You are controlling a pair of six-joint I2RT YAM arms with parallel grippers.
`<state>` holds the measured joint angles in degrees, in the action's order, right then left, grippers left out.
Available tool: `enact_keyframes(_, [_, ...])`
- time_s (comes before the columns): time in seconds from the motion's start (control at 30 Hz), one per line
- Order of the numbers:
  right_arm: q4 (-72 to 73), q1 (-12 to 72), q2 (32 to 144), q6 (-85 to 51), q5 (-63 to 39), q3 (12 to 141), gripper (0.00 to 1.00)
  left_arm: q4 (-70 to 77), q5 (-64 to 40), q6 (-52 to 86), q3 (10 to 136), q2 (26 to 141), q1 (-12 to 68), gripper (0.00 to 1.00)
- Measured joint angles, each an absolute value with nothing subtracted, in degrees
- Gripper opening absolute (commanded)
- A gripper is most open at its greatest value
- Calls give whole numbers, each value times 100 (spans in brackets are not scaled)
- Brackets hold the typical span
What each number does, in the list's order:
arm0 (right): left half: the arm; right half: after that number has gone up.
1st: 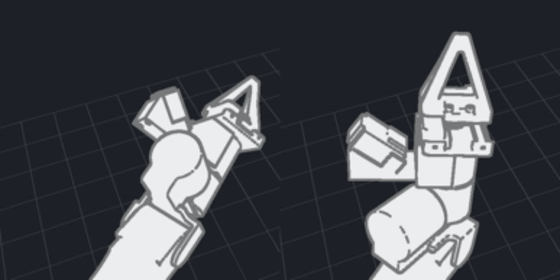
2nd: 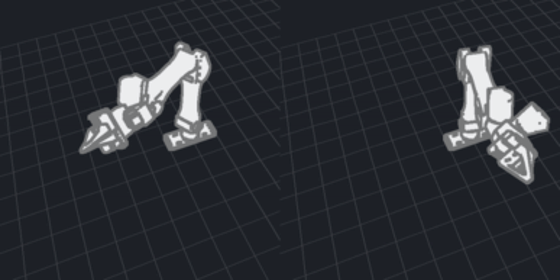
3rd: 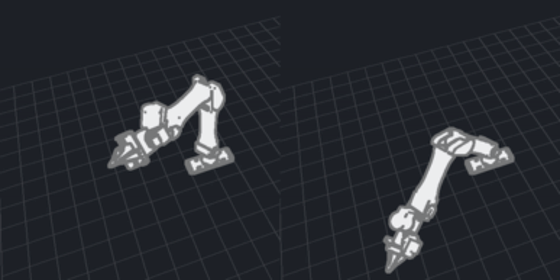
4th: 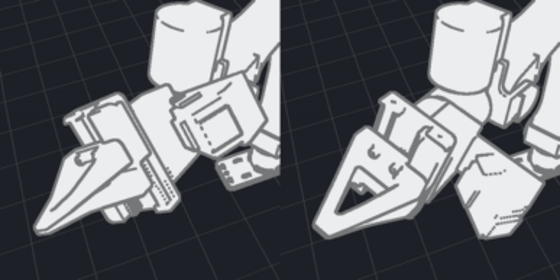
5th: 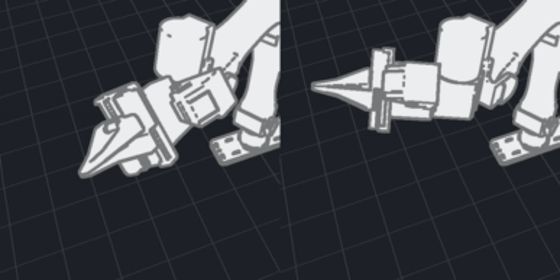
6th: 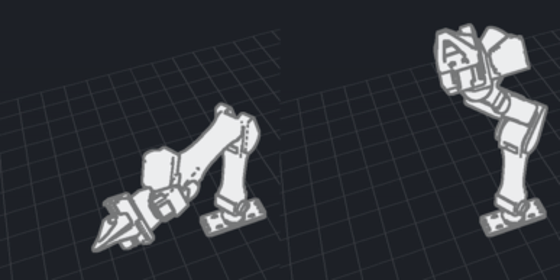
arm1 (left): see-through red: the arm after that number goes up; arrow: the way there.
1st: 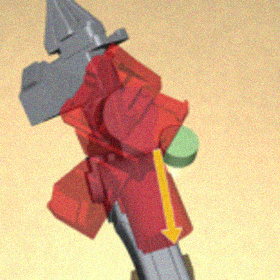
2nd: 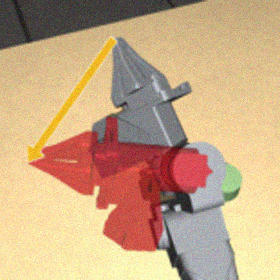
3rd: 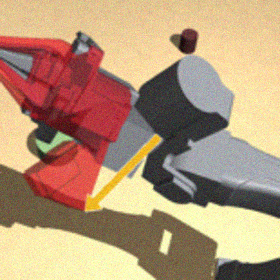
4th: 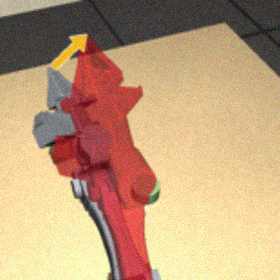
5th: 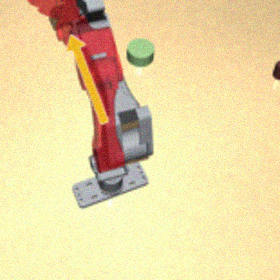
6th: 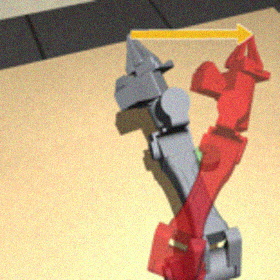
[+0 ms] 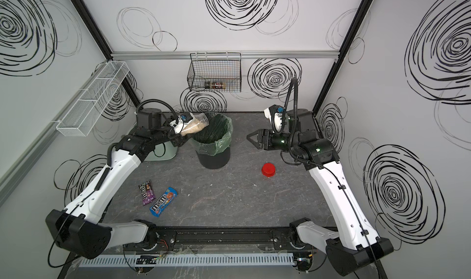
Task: Empty expired oatmeal from jars
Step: Pour the expired oatmeal into the trash bin.
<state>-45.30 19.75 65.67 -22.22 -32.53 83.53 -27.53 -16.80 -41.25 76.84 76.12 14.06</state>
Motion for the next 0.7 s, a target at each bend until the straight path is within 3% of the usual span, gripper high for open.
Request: enact_keyframes(0.7, [-4576,1966,6440,-2093,-3214,8202,65,-3256,-283,-5369,8259,8090,1890,27])
